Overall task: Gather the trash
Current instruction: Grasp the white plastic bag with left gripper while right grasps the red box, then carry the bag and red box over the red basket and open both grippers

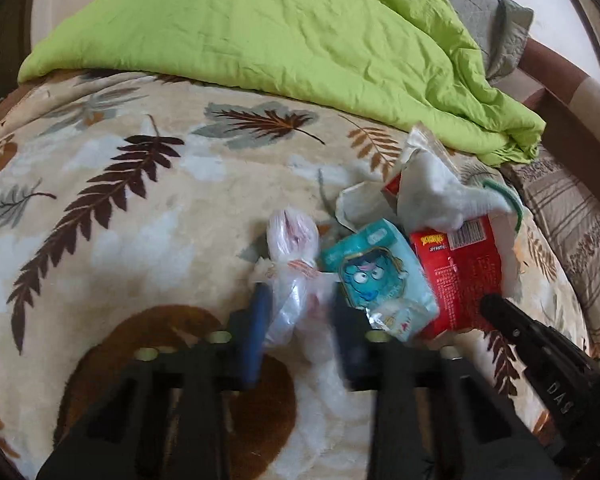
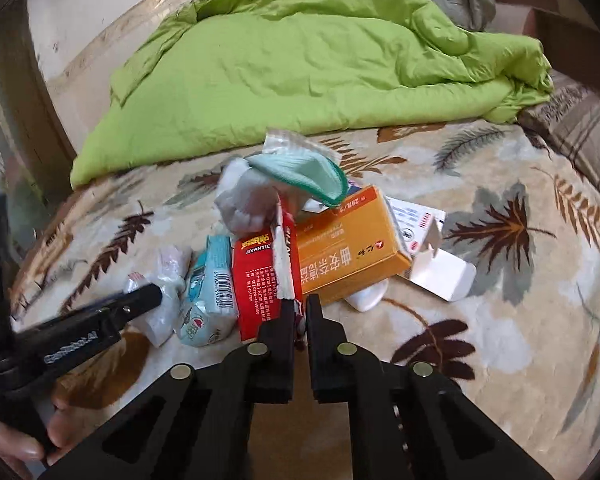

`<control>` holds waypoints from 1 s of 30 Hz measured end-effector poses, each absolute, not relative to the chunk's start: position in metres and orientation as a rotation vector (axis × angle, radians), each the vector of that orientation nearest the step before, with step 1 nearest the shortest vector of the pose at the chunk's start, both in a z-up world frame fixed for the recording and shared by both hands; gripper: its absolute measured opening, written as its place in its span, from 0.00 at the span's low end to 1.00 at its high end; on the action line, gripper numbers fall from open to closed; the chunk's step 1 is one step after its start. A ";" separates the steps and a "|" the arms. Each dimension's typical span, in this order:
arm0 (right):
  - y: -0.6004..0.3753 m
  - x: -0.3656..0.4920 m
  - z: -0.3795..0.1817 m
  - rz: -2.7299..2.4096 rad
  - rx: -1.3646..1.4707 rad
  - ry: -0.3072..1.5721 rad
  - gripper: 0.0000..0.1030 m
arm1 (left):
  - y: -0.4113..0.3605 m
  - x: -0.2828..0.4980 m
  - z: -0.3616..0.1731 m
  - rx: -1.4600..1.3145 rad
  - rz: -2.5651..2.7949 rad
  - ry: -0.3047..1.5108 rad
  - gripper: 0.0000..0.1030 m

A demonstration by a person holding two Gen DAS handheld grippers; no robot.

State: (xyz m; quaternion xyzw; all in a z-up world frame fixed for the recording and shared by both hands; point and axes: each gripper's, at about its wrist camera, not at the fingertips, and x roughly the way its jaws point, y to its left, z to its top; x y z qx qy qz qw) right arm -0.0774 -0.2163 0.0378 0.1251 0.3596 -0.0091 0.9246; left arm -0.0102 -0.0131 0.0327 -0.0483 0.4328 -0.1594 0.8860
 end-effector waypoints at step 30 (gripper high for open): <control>-0.211 -0.155 0.044 0.155 0.436 0.744 0.04 | -0.013 -0.095 0.062 0.023 -0.338 0.708 0.23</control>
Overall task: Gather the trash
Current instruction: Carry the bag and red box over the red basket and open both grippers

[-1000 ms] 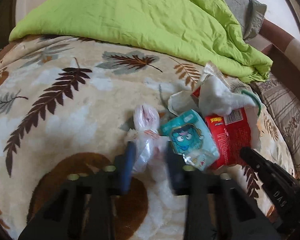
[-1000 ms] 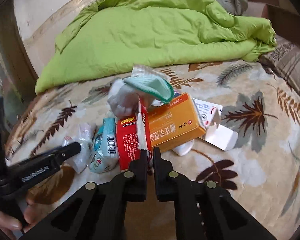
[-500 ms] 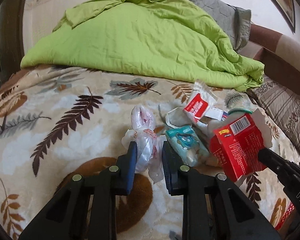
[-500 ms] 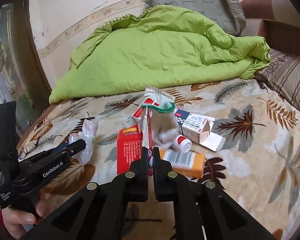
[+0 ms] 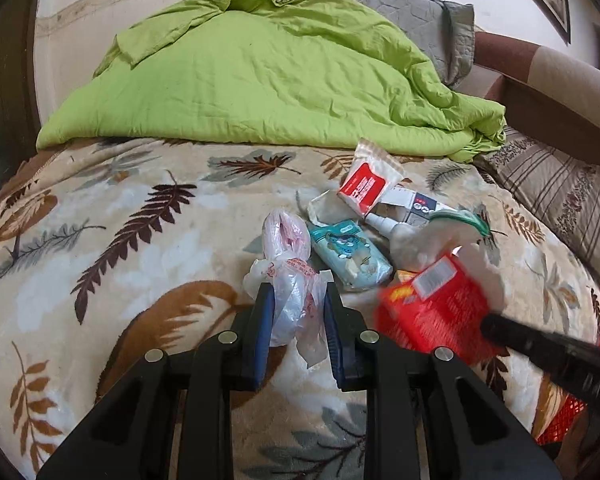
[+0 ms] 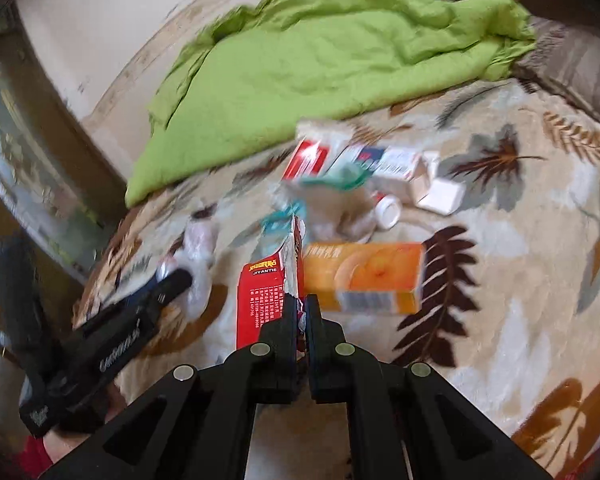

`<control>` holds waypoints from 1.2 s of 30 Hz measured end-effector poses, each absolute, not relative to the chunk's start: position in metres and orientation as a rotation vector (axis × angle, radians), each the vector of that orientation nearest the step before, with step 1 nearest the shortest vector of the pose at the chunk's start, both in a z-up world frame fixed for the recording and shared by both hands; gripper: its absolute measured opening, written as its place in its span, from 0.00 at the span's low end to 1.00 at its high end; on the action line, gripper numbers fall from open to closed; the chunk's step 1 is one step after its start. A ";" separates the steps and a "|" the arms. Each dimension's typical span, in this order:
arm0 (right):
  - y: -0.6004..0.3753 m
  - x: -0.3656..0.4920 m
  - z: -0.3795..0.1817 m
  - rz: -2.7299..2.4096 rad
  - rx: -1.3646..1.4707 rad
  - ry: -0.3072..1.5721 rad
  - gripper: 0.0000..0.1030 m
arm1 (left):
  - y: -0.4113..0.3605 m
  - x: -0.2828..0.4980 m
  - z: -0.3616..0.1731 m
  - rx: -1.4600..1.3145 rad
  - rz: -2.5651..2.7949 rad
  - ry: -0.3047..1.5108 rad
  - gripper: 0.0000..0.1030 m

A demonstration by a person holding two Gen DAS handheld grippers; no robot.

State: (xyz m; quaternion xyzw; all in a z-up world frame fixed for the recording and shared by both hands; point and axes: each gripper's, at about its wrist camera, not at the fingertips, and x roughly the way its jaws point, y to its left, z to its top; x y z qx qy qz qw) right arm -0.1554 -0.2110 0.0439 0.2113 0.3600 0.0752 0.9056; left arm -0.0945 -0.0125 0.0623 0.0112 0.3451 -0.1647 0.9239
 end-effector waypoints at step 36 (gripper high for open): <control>-0.243 -0.218 0.075 0.047 0.490 0.562 0.04 | -0.039 -0.121 0.075 0.044 -0.548 0.685 0.23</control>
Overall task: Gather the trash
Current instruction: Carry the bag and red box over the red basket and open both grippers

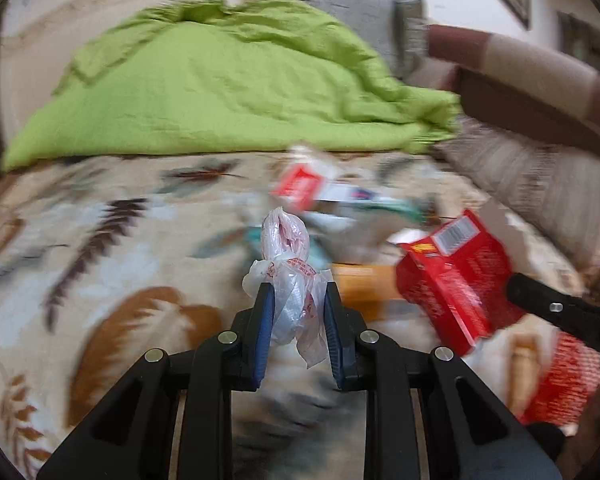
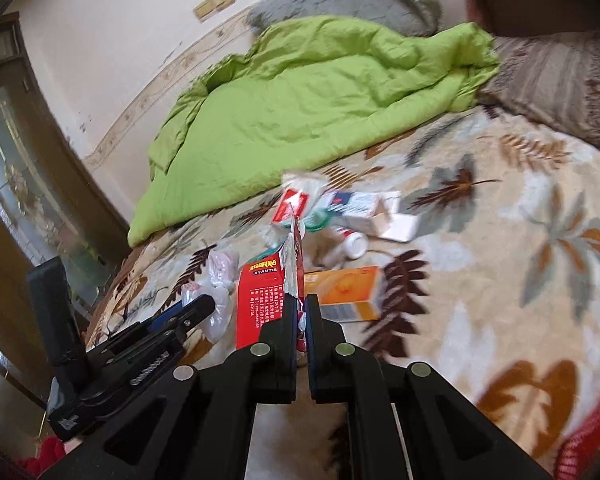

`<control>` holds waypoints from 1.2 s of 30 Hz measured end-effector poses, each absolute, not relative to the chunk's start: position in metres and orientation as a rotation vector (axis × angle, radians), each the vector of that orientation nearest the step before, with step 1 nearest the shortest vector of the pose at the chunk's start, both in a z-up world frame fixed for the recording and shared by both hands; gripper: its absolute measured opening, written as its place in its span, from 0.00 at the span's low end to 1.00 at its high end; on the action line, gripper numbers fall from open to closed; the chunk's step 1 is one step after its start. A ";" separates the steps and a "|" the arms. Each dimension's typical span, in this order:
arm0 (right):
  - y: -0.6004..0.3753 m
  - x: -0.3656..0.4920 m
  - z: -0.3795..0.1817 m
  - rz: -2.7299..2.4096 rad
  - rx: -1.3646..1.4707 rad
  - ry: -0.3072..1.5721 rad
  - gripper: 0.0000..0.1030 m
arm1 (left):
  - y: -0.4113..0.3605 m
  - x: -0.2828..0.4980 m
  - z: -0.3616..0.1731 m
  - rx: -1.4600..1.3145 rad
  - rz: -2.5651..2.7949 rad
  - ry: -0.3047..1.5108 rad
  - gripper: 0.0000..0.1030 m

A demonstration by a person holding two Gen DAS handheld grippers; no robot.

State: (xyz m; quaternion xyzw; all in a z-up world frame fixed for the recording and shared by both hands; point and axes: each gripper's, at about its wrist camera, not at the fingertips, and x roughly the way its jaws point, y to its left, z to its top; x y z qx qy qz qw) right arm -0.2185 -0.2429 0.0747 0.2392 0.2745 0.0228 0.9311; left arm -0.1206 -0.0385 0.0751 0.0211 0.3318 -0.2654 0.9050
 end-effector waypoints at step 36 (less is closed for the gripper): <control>-0.405 -0.453 0.114 -0.711 0.470 0.483 0.43 | -0.243 -0.265 0.119 0.159 -1.207 0.837 0.65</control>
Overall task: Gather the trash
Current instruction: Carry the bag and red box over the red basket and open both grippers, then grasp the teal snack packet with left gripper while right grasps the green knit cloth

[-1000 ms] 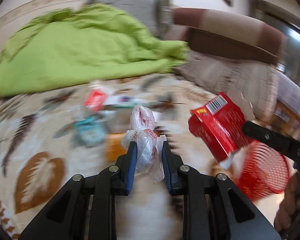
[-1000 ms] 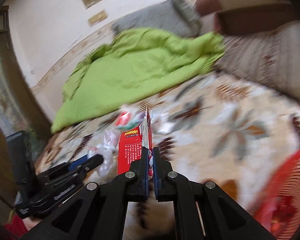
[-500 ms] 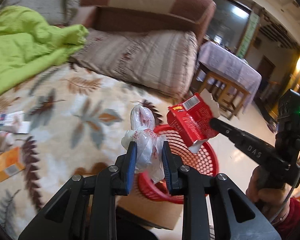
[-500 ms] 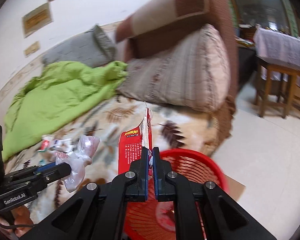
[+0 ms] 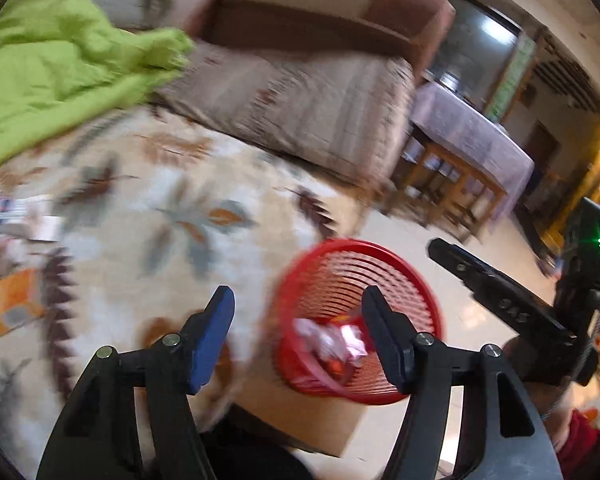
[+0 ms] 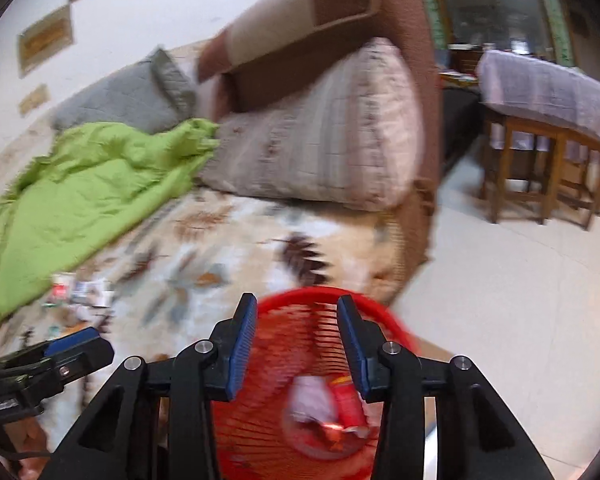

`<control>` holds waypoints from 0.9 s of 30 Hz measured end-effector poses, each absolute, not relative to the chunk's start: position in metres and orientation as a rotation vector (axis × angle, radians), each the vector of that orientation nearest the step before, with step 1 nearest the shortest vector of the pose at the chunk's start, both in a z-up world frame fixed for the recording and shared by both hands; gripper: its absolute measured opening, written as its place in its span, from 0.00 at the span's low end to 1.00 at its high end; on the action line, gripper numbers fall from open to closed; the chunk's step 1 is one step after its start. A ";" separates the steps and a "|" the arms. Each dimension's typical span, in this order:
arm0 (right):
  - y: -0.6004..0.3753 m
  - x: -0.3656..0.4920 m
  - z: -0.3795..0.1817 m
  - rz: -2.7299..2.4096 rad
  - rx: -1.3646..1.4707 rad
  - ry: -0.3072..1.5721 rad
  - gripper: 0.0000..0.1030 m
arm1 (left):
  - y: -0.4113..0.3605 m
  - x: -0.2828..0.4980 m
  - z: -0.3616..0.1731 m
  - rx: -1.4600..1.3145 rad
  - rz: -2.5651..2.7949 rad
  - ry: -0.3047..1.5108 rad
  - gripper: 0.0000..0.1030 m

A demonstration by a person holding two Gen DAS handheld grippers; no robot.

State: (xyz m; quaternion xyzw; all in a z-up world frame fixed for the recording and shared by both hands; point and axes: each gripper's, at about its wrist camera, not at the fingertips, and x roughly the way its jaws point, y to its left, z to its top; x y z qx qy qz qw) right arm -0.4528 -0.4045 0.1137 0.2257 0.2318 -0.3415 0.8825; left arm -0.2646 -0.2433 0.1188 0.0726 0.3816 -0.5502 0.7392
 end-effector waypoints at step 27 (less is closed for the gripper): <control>-0.216 -0.162 0.095 -0.034 0.181 0.622 0.81 | -0.008 -0.106 0.054 0.011 -0.367 0.761 0.72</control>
